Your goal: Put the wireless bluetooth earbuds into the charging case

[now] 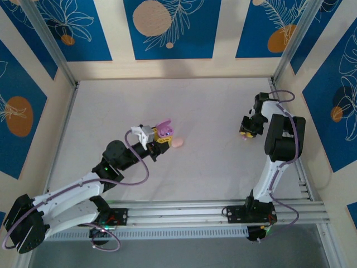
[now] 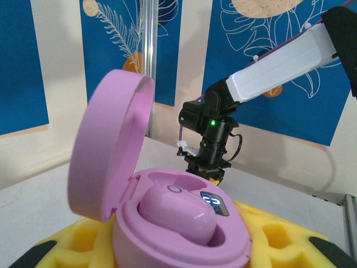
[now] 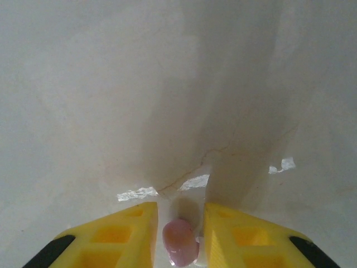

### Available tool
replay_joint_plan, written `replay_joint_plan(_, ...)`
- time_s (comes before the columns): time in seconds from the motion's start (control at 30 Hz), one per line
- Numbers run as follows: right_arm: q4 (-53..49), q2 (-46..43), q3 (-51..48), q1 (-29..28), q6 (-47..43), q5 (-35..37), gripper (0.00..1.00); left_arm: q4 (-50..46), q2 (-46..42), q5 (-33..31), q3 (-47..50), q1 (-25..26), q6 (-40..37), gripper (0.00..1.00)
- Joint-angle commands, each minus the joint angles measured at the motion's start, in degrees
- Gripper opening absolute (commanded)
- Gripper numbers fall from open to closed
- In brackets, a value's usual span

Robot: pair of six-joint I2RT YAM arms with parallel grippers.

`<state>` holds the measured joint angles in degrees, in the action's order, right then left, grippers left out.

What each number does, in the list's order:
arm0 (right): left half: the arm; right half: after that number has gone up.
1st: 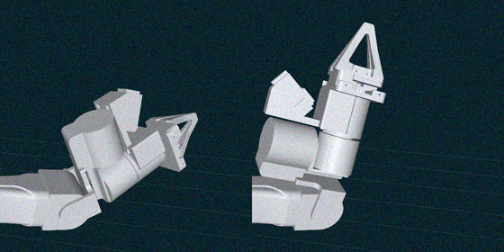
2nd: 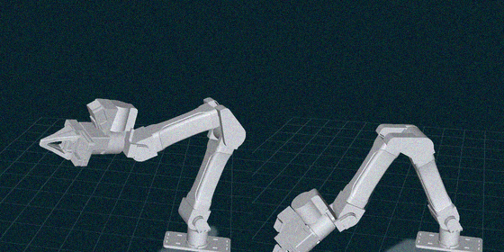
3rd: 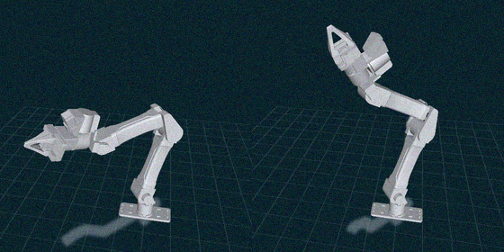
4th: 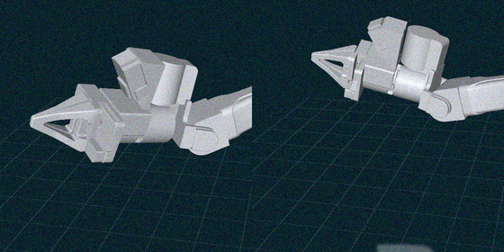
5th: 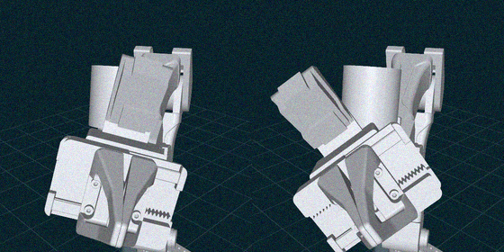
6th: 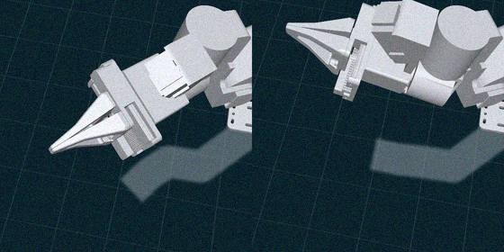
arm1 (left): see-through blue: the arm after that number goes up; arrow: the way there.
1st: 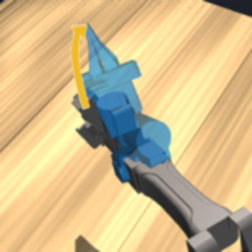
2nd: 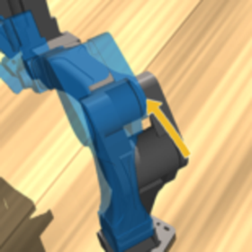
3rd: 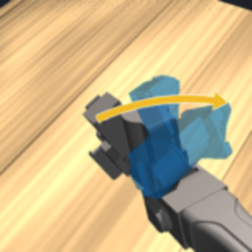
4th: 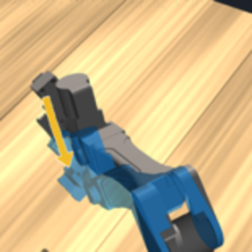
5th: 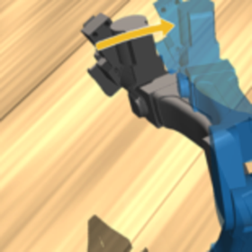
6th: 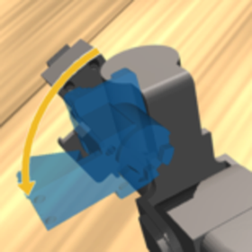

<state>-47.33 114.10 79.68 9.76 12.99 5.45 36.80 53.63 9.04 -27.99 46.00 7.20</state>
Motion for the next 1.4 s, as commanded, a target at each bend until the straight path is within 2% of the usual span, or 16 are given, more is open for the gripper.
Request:
replay_joint_plan(0.0, -2.3, 0.6, 1.4, -0.3, -1.5, 0.2, 0.27, 0.5, -1.1, -0.1, 0.4, 0.3, 0.8, 0.25)
replay_joint_plan(0.23, -3.1, 1.0, 1.3, -0.7, -1.7, 0.5, 0.24, 0.5, -0.8, -0.3, 0.1, 0.3, 1.0, 0.25)
replay_joint_plan(0.77, -5.1, 2.3, 2.0, -1.2, -1.6, 1.7, 0.23, 0.5, -0.8, -0.3, -0.1, 0.2, 1.1, 0.25)
replay_joint_plan(0.9, -5.5, 2.0, 2.1, -1.5, -1.4, 2.2, 0.18, 0.3, -0.8, -0.3, -0.1, 0.2, 1.1, 0.25)
replay_joint_plan(1.07, -5.8, 0.4, 1.7, -1.8, -1.0, 0.9, 0.17, 0.2, -0.9, -0.3, 0.0, 0.2, 1.1, 0.25)
replay_joint_plan(1.37, -5.0, -7.8, -1.3, -3.9, 0.4, -6.0, 0.17, 0.2, -0.8, -0.4, -0.1, 0.2, 1.2, 0.25)
